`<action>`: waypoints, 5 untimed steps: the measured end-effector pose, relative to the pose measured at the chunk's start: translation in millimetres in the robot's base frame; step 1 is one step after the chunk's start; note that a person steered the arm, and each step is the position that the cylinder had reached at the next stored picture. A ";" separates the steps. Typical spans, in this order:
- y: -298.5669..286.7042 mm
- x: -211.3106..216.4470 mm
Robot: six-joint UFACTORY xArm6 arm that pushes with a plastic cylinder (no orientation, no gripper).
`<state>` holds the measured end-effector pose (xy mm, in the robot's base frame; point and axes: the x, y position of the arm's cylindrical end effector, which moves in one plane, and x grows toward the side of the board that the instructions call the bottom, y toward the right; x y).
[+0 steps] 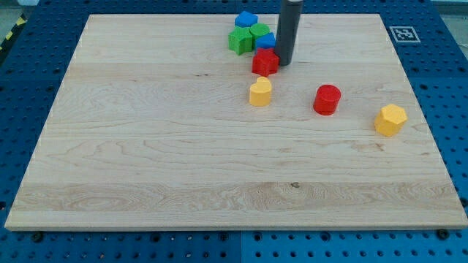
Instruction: Slide the red star towards the center left
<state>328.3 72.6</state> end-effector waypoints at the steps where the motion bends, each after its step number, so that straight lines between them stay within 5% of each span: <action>1: -22.5 0.0; 5: -73.2 36.6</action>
<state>364.9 -0.7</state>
